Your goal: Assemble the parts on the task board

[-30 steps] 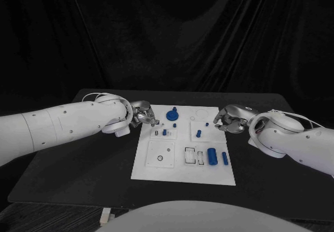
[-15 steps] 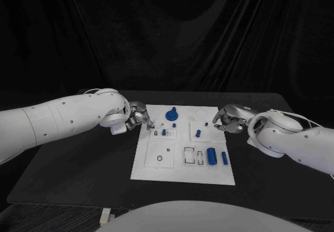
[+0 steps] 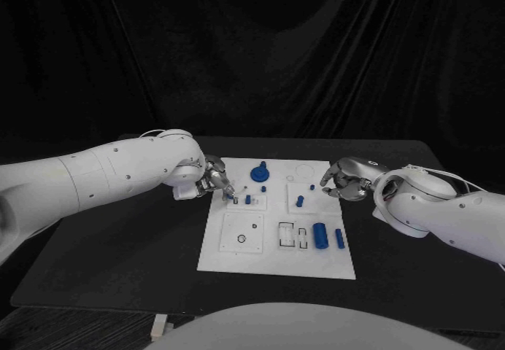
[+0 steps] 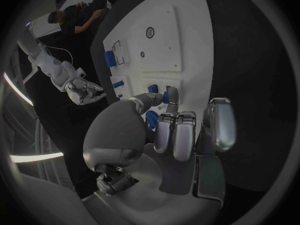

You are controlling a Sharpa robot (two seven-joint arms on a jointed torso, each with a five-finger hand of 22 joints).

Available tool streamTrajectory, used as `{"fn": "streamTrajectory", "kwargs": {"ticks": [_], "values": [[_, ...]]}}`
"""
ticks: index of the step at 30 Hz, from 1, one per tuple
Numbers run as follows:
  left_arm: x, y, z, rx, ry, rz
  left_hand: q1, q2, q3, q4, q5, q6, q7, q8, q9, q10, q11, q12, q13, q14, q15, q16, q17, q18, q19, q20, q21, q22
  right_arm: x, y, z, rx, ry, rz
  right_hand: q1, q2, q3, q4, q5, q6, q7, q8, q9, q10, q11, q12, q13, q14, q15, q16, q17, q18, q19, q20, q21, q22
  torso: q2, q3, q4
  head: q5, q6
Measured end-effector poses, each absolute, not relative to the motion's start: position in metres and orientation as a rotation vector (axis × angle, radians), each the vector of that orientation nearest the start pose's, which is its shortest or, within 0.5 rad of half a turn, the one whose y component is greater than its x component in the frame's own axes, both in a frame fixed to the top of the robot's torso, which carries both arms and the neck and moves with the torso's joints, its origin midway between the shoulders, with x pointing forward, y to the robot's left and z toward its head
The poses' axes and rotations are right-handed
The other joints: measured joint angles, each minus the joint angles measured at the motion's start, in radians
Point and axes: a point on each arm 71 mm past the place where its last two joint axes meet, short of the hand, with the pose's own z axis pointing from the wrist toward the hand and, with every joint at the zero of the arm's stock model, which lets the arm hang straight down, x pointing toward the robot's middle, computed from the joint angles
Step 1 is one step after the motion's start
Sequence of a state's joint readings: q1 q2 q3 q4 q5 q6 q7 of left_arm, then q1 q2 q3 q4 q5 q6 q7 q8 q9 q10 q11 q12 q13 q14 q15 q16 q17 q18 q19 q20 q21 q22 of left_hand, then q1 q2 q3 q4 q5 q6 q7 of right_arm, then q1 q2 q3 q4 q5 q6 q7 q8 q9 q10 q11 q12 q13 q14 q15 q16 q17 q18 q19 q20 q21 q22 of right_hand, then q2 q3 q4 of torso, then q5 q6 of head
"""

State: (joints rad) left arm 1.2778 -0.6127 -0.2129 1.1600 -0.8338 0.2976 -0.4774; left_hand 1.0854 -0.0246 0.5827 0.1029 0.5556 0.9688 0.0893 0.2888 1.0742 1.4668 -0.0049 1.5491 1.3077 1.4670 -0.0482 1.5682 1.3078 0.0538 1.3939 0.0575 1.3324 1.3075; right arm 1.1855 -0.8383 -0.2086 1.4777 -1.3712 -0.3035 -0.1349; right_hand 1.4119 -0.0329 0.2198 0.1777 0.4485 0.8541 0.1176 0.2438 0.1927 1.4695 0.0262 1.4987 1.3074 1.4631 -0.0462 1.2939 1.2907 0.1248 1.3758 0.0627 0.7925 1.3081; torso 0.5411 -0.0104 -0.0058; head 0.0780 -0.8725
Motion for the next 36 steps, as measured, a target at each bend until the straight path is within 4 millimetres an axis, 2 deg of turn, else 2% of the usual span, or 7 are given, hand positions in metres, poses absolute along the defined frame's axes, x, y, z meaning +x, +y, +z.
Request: {"fn": "streamTrajectory", "kwargs": {"ticks": [18,29,36], "values": [[0.525,0.194,-0.27,-0.23,2.572,-0.319,0.007,0.007,-0.006,-0.006,0.0,0.002,0.002,-0.001,0.0,0.0,0.0,0.0,0.0,0.0,0.0,0.0,0.0,0.0,0.0,0.0,0.0,0.0,0.463,-0.217,-0.256,-0.104,1.884,0.576,0.0,0.0,0.004,-0.004,0.0,0.0,0.0,0.0,0.0,0.0,0.0,0.0,0.0,0.0,0.0,0.0,0.0,0.0,0.0,0.0,0.0,0.0,0.001,-0.0001,-0.0012,-0.002,0.0],[0.525,0.192,-0.271,-0.209,2.592,-0.311,0.019,0.01,-0.014,-0.014,-0.001,0.0,0.0,-0.002,0.0,0.0,0.0,0.0,0.0,0.0,0.0,0.0,0.0,0.0,0.0,0.0,0.0,0.0,0.463,-0.217,-0.257,-0.102,1.883,0.576,0.0,0.0,0.004,-0.004,0.004,0.0,0.0,0.0,0.0,0.0,0.0,0.0,0.0,0.0,0.0,0.0,0.0,0.0,0.0,0.0,0.0,0.0,0.002,0.0,-0.0003,-0.005,0.0],[0.524,0.193,-0.272,-0.2,2.606,-0.304,0.021,0.01,-0.02,-0.02,0.015,0.0,0.0,-0.004,0.004,0.0,0.0,0.0,0.0,0.0,0.0,0.0,0.0,0.0,0.0,0.0,0.0,0.0,0.463,-0.217,-0.257,-0.101,1.882,0.576,0.0,0.0,0.004,-0.004,0.004,0.0,0.0,0.0,0.0,0.0,0.0,0.0,0.0,0.0,0.0,0.0,0.0,0.0,0.0,0.0,0.0,0.0,0.001,0.0,-0.0007,-0.004,0.0]]}}
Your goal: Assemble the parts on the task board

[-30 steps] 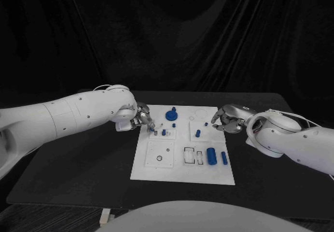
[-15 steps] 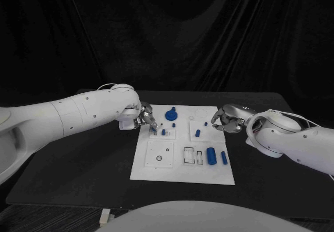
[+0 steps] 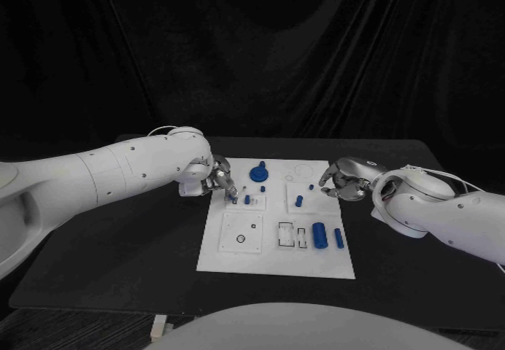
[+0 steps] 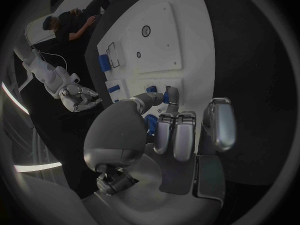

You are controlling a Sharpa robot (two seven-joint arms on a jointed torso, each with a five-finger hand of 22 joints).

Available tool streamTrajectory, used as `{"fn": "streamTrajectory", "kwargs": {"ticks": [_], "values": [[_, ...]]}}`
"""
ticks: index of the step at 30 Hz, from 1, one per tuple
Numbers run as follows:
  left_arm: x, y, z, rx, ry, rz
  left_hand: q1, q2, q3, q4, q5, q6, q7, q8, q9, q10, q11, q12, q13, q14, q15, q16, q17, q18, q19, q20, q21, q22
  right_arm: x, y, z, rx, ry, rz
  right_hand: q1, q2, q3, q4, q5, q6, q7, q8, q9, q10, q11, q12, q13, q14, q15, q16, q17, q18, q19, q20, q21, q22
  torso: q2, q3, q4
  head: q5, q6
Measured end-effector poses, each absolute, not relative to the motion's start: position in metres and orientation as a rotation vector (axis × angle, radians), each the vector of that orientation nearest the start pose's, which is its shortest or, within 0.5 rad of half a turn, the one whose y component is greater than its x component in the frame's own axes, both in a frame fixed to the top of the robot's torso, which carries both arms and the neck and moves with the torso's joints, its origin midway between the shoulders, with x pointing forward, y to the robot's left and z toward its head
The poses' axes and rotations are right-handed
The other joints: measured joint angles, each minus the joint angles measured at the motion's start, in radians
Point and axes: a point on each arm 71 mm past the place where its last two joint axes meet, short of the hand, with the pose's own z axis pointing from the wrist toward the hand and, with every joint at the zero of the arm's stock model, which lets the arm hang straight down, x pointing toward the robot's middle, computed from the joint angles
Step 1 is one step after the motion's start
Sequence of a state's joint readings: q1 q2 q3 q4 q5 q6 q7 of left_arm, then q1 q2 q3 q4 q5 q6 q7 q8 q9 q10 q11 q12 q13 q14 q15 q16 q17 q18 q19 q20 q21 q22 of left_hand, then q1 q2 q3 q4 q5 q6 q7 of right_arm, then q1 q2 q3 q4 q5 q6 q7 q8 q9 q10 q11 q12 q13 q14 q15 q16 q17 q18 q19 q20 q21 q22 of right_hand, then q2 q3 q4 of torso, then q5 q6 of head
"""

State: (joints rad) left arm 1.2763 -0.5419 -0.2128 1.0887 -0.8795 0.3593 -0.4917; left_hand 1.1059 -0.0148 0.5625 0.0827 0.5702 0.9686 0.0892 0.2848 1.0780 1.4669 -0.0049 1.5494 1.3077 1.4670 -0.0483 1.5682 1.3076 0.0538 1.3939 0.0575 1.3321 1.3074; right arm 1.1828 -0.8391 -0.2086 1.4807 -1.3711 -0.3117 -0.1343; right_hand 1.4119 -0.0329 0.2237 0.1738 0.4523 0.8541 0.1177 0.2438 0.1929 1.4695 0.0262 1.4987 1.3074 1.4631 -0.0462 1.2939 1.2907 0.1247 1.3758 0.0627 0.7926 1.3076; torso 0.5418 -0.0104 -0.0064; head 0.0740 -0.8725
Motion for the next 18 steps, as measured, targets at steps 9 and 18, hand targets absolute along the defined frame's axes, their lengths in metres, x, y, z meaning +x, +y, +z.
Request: {"fn": "streamTrajectory", "kwargs": {"ticks": [9,18], "values": [[0.5236,0.1919,-0.2729,-0.188,2.62,-0.298,0.0,0.0,-0.002,-0.002,0.004,0.0,0.0,-0.002,0.001,0.0,0.0,0.003,0.0,0.0,0.0,0.0,0.0,0.0,0.0,0.0,0.0,0.0,0.463,-0.2163,-0.2576,-0.101,1.88,0.577,0.0,0.0,0.0,0.0,0.0,0.0,0.0,0.0,0.0,0.0,0.0,0.0,0.0,0.0,0.0,0.0,0.0,0.0,0.0,0.0,-0.004,0.0,-0.002,0.0002,0.0001,-0.001,0.0],[0.5241,0.1905,-0.2754,-0.186,2.627,-0.294,0.0,0.0,-0.002,-0.002,0.004,0.0,0.0,-0.003,0.001,0.0,0.0,0.003,0.0,0.0,0.0,0.0,0.0,0.0,0.0,0.0,0.0,0.0,0.463,-0.2159,-0.2578,-0.1,1.879,0.578,0.0,0.0,0.0,0.0,0.0,0.0,0.0,0.0,0.0,0.0,0.0,0.0,0.0,0.0,0.0,0.0,0.0,0.0,0.0,0.0,-0.004,0.0,-0.003,0.0002,0.0008,-0.003,0.0]]}}
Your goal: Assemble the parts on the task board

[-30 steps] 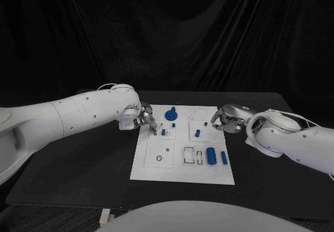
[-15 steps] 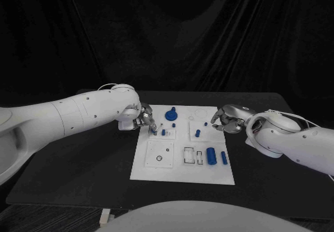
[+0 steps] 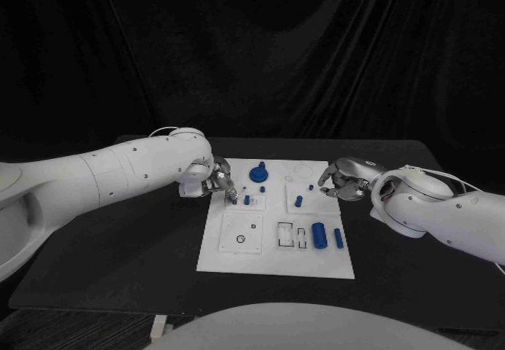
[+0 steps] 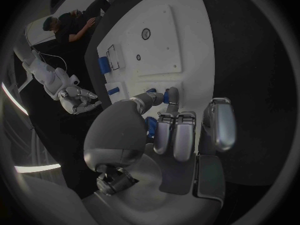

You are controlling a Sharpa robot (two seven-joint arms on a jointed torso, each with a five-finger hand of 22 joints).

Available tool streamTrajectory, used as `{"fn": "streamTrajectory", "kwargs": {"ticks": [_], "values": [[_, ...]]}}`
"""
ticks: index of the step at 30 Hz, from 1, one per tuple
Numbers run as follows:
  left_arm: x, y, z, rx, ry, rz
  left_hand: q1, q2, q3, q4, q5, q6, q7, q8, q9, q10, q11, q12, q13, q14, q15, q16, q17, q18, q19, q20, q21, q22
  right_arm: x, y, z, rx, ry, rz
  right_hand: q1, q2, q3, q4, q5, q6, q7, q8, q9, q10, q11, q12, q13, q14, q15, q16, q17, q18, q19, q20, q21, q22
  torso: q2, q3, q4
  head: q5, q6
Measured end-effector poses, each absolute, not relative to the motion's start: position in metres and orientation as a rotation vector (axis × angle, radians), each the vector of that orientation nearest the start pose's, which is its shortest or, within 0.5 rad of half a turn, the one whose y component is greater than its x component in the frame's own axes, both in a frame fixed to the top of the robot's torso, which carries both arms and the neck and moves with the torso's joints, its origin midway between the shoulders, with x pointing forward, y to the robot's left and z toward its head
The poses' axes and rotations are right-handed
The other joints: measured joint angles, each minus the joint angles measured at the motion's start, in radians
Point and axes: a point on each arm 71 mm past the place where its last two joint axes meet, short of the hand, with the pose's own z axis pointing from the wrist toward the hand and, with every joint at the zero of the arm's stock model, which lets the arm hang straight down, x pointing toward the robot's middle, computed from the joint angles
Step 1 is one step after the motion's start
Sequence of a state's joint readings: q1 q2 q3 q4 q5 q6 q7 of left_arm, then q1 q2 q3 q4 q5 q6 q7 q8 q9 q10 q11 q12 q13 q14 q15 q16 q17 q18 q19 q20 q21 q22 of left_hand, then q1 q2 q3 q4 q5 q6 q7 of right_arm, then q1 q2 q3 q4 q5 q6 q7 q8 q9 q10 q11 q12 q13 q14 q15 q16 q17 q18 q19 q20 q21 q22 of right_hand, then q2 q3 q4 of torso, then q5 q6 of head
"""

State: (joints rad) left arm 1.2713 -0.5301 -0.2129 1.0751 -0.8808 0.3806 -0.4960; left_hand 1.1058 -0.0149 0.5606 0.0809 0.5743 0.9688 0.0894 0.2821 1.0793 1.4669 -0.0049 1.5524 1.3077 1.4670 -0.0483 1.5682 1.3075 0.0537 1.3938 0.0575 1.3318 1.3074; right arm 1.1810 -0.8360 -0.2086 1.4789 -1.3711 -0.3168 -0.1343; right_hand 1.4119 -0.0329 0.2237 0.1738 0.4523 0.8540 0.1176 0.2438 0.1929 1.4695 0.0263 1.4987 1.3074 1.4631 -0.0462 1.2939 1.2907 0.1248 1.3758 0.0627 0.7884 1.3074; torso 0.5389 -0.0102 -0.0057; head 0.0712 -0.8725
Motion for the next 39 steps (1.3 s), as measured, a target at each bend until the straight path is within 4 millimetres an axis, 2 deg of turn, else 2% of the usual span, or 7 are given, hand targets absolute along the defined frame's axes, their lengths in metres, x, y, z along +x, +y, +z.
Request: {"fn": "streamTrajectory", "kwargs": {"ticks": [34,39], "values": [[0.5228,0.1861,-0.2827,-0.179,2.65,-0.291,0.001,0.001,-0.004,-0.004,-0.002,0.0,0.0,0.005,0.001,0.0,0.0,0.0,0.0,0.0,0.0,0.0,0.0,0.0,0.0,0.0,0.0,0.0,0.4633,-0.2141,-0.2584,-0.1,1.875,0.58,0.004,-0.004,0.004,-0.004,0.0,0.0,0.0,0.0,-0.001,0.0,0.0,0.0,0.0,0.0,0.0,0.0,0.0,0.0,0.0,0.0,0.0,0.001,0.001,-0.0003,0.0006,-0.005,0.0],[0.5228,0.1857,-0.2833,-0.179,2.651,-0.29,0.004,0.004,-0.004,-0.004,-0.002,0.0,0.0,0.005,0.004,0.0,0.0,0.0,0.0,0.0,0.0,0.0,0.0,0.0,0.0,0.0,0.0,0.0,0.4628,-0.2142,-0.2597,-0.099,1.878,0.58,0.004,-0.004,0.008,-0.008,0.0,0.0,0.0,0.0,-0.001,0.0,0.0,0.0,0.0,0.0,0.0,0.0,0.0,0.0,0.0,0.0,0.0,0.001,0.001,0.0,0.0001,-0.003,0.0]]}}
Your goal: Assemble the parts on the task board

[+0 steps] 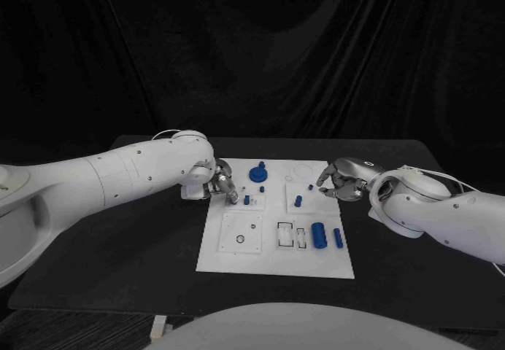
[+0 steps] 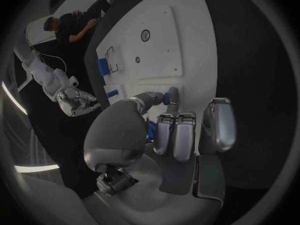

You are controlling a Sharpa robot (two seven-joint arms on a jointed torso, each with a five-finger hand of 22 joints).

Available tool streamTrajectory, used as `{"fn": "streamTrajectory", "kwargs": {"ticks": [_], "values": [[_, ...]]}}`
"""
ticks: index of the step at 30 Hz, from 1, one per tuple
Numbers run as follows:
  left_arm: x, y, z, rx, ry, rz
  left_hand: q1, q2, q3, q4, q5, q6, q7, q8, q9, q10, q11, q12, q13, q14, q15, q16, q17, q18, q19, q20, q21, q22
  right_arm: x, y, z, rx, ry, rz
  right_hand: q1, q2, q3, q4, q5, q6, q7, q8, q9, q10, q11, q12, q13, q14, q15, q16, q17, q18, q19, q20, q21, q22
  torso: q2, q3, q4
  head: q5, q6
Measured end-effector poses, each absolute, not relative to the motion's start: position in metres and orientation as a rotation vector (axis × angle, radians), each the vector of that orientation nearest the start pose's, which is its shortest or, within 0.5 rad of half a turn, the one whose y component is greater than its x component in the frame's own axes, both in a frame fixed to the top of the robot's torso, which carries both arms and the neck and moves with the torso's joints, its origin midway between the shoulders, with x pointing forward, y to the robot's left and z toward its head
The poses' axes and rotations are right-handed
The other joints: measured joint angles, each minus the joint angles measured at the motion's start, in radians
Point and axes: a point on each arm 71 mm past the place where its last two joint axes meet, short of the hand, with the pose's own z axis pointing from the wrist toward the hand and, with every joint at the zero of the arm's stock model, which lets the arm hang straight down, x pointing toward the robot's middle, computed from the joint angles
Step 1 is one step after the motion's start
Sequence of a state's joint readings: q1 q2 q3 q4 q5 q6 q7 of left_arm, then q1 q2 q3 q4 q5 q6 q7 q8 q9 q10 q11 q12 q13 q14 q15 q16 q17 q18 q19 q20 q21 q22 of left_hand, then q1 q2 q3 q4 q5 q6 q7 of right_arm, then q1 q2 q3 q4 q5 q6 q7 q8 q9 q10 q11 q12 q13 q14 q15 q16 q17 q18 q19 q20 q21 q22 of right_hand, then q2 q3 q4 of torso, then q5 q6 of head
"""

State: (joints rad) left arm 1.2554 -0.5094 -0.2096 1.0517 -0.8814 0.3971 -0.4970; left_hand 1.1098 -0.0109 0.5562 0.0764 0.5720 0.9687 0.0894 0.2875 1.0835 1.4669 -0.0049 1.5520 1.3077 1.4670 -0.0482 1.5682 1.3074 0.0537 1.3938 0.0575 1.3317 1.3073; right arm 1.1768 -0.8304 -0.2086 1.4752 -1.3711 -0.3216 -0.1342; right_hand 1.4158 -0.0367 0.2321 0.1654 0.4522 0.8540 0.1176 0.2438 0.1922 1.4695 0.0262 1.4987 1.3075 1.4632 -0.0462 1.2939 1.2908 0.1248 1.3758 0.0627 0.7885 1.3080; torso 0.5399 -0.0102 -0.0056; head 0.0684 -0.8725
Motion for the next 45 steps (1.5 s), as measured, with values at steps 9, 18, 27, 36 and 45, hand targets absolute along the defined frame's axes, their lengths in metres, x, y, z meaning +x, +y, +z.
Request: {"fn": "streamTrajectory", "kwargs": {"ticks": [9,18,27,36,45], "values": [[0.5226,0.185,-0.2844,-0.185,2.646,-0.295,-0.001,0.022,-0.018,-0.018,-0.153,-0.01,-0.001,-0.027,0.001,-0.001,0.007,0.0,0.0,0.0,0.0,0.0,0.0,0.0,-0.013,0.013,-0.012,0.0,0.4623,-0.2143,-0.2606,-0.098,1.88,0.58,0.0,0.0,0.0,0.0,0.0,0.0,0.0,0.0,0.0,0.0,0.0,0.0,0.0,0.0,0.0,0.0,0.0,0.0,0.0,0.0,-0.006,0.0,0.0,0.0004,0.0001,0.002,0.0],[0.5236,0.1842,-0.2836,-0.201,2.625,-0.307,0.013,0.056,-0.041,-0.028,-0.34,-0.048,0.007,-0.07,-0.04,-0.004,0.014,-0.004,0.0,-0.003,0.011,0.0,0.0,0.0,-0.018,0.018,-0.021,0.0,0.4622,-0.2143,-0.2609,-0.098,1.88,0.58,0.0,0.0,0.0,0.0,0.0,0.0,0.0,0.0,0.0,0.0,0.0,0.0,0.0,0.0,0.0,0.0,-0.002,0.0,0.0,0.0,-0.006,0.0,0.001,0.0008,0.0024,0.0,0.0],[0.524,0.1853,-0.2835,-0.213,2.614,-0.302,0.003,0.055,-0.068,-0.009,-0.354,-0.065,-0.004,-0.075,-0.052,0.0,0.018,-0.004,0.0,0.0,0.014,0.0,0.0,0.0,-0.022,0.021,-0.025,0.0,0.4621,-0.2145,-0.261,-0.098,1.881,0.58,0.0,0.0,0.003,0.003,0.0,0.0,0.0,0.0,0.0,0.0,0.0,0.0,0.0,0.0,0.0,0.0,-0.002,0.0,0.0,0.0,-0.006,0.0,0.001,0.0007,0.0024,0.002,0.0],[0.5239,0.1866,-0.2839,-0.222,2.608,-0.3,-0.013,0.048,-0.094,0.009,-0.368,-0.075,0.0,-0.086,-0.064,0.0,0.018,-0.004,0.0,0.0,0.014,0.0,0.0,0.0,-0.023,0.023,-0.029,0.0,0.4621,-0.2142,-0.2616,-0.098,1.882,0.58,0.0,0.0,0.003,0.003,0.0,0.0,0.0,0.0,0.0,0.0,0.0,0.0,0.0,0.0,0.0,0.0,-0.002,0.0,0.0,0.0,-0.006,0.0,0.0,0.0004,0.0021,0.004,0.0],[0.5235,0.1879,-0.2846,-0.234,2.6,-0.303,-0.013,0.048,-0.1,0.006,-0.368,-0.079,0.004,-0.093,-0.07,-0.001,0.018,-0.008,0.0,0.0,0.014,0.0,0.0,0.0,-0.025,0.025,-0.029,0.0,0.4617,-0.2133,-0.2629,-0.098,1.885,0.581,0.0,0.0,0.008,0.003,0.0,0.0,0.0,0.0,-0.001,0.0,0.0,0.0,0.0,0.0,0.0,0.0,-0.002,0.0,0.0,0.0,-0.011,-0.001,-0.001,0.0001,0.0012,0.006,0.0]]}}
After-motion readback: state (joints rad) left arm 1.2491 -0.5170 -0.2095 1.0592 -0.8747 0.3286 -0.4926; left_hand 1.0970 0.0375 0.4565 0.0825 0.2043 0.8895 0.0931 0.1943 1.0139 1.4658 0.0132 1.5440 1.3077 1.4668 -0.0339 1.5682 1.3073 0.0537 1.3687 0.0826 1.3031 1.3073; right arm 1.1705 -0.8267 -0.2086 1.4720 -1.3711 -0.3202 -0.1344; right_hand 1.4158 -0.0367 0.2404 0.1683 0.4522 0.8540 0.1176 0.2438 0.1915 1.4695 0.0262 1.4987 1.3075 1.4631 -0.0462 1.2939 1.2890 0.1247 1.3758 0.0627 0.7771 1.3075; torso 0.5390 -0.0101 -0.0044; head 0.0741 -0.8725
